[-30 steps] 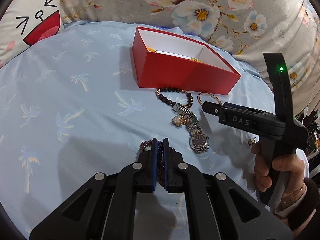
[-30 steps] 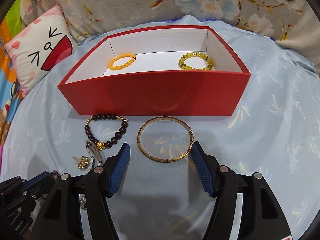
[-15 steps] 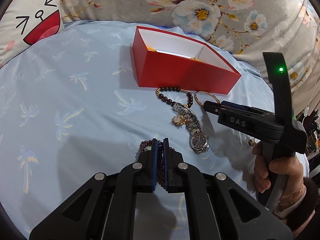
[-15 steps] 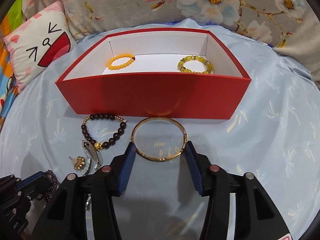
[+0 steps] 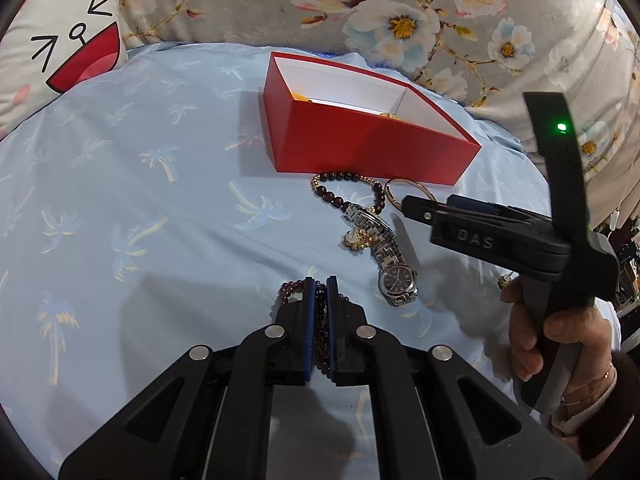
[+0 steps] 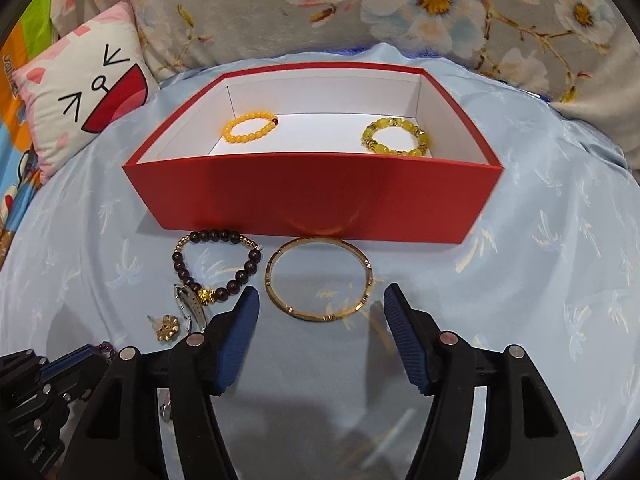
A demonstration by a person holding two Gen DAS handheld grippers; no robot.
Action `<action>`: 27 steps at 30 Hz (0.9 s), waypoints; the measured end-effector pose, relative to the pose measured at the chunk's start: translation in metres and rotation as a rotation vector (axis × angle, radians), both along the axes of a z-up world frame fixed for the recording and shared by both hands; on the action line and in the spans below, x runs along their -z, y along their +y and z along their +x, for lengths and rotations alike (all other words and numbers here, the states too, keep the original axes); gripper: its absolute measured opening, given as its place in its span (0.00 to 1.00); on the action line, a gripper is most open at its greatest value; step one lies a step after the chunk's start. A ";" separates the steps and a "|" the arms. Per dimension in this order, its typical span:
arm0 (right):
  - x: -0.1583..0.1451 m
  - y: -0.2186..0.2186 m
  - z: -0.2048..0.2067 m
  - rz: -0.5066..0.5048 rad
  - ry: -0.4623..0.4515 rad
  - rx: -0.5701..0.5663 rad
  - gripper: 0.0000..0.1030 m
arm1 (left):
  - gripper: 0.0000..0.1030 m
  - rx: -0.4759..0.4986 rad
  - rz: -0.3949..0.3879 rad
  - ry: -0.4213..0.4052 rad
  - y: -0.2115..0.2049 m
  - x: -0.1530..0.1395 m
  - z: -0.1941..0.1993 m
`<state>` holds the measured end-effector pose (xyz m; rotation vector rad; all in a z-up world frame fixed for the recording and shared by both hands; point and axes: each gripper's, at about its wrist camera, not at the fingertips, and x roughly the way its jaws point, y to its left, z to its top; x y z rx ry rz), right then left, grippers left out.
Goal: Organize jewelry
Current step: 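Grasp the gold bangle with the right tool while the left tool holds the garnet strand, then lower the garnet strand and gold bangle into the red box and open both tools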
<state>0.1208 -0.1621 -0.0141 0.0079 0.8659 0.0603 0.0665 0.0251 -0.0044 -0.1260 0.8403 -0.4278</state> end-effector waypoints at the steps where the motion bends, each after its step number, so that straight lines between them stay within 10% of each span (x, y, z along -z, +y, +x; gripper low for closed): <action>1: 0.002 0.002 0.004 -0.005 0.007 -0.001 0.61 | 0.05 0.001 -0.001 0.001 0.000 0.000 0.000; 18: -0.008 -0.004 -0.012 0.043 -0.013 0.010 0.58 | 0.05 0.007 -0.007 -0.001 -0.002 -0.004 -0.001; 27: -0.058 -0.030 -0.044 0.095 -0.108 0.027 0.58 | 0.05 0.035 -0.076 -0.083 -0.003 -0.058 0.004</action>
